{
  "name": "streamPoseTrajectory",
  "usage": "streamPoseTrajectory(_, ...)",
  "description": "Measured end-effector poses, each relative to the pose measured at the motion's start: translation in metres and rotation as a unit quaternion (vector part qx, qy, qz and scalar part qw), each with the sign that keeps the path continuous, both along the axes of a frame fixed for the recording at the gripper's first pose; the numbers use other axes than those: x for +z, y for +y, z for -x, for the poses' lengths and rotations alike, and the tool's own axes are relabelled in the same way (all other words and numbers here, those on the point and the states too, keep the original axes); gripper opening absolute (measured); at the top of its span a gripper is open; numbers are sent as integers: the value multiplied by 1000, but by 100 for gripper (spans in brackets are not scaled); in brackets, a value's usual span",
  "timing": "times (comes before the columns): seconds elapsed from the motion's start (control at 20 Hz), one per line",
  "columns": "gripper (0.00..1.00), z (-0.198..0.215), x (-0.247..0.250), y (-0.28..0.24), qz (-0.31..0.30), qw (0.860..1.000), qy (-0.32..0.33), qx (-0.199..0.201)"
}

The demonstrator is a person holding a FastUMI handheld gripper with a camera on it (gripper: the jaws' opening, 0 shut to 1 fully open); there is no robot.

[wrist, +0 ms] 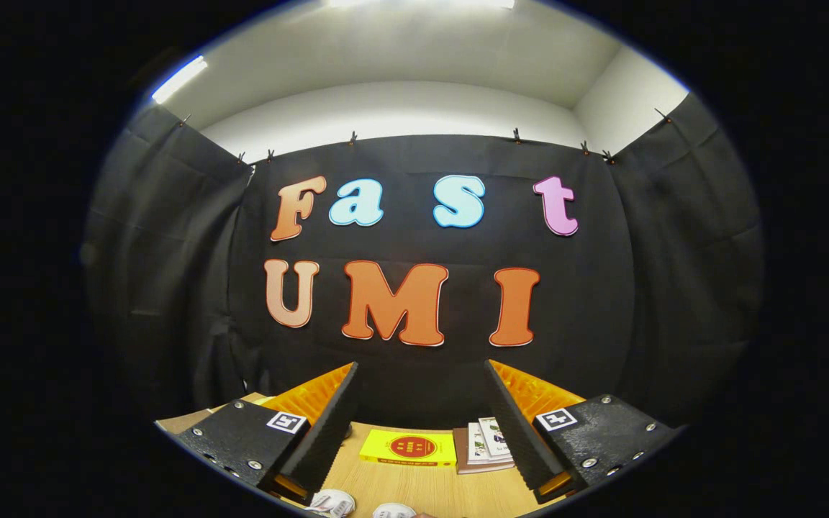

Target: Open the storage box then place both shoes into the box .Put the left shoe in first, then the right shoe, with the right side of both shoes facing outward in a uniform manner.

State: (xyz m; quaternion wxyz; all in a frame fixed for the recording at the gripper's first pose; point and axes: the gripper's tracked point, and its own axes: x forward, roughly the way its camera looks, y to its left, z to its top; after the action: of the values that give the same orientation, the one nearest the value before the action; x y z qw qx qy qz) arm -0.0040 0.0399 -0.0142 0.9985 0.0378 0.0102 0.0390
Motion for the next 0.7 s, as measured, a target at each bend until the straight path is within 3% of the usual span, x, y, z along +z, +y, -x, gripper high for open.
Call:
streamPoseTrajectory(0.3, 100, 6, -31, 52, -23, 997, 39, 60)
streamPoseTrajectory(0.7, 100, 20, -96, 135, -70, 973, 141, 169)
